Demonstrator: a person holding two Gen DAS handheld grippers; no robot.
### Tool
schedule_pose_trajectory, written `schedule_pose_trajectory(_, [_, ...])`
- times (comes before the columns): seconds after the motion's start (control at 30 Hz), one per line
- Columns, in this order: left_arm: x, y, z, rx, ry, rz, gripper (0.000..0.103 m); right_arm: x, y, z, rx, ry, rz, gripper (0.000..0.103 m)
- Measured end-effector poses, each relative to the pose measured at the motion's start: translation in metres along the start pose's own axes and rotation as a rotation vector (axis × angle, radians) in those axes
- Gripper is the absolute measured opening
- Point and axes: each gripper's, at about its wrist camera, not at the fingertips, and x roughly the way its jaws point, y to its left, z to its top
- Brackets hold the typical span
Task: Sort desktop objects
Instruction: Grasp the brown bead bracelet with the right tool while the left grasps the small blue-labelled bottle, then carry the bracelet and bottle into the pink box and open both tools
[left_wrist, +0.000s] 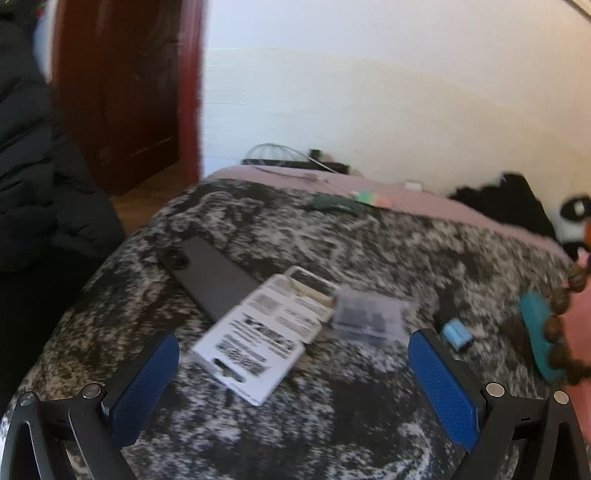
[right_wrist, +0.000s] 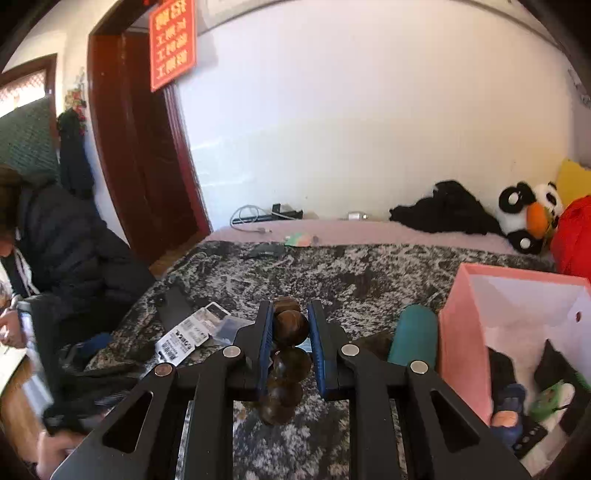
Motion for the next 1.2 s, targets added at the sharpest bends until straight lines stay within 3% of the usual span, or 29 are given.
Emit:
schedule_pose_trajectory(0.2, [0.018,-0.066,-0.004,0.119,-0.001,-0.158,0.102,-0.038,-0.013,-0.005,0.002,-0.018,-0.042,0.021])
schedule_pose_trajectory(0.3, [0.047,-0.107,-0.005,0.221,0.010,-0.176,0.102,-0.046,-0.026,-0.007,0.012,-0.022,-0.054,0.021])
schedule_pose_trajectory(0.5, [0.126,-0.143,-0.001,0.230,0.156,-0.201,0.099,-0.047,-0.054,-0.014,0.053,-0.002,-0.042,0.021])
schedule_pose_trajectory(0.53, [0.140,-0.147,-0.001,0.217,0.190,-0.208,0.090,-0.045,-0.059,-0.015,0.059,0.003,-0.042,0.021])
schedule_pose_trajectory(0.57, [0.154,-0.148,-0.002,0.206,0.222,-0.209,0.068,-0.043,-0.064,-0.016,0.066,0.009,-0.042,0.021])
schedule_pose_trajectory(0.6, [0.166,-0.148,-0.004,0.194,0.254,-0.206,0.054,-0.041,-0.069,-0.016,0.075,0.011,-0.041,0.021])
schedule_pose_trajectory(0.67, [0.183,-0.151,-0.007,0.192,0.276,-0.190,0.039,-0.038,-0.077,-0.017,0.098,0.014,-0.035,0.021])
schedule_pose_trajectory(0.73, [0.180,-0.160,-0.009,0.235,0.254,-0.159,0.033,-0.038,-0.084,-0.016,0.118,0.012,-0.028,0.021])
schedule_pose_trajectory(0.77, [0.176,-0.161,-0.010,0.241,0.241,-0.157,0.023,-0.040,-0.085,-0.015,0.120,0.006,-0.025,0.021])
schedule_pose_trajectory(1.07, [0.097,-0.160,0.001,0.309,0.044,-0.168,0.023,-0.072,-0.088,-0.009,0.124,-0.058,-0.025,0.021])
schedule_pose_trajectory(1.2, [0.044,-0.181,0.012,0.356,-0.035,-0.228,0.023,-0.088,-0.112,-0.010,0.175,-0.085,-0.100,0.021])
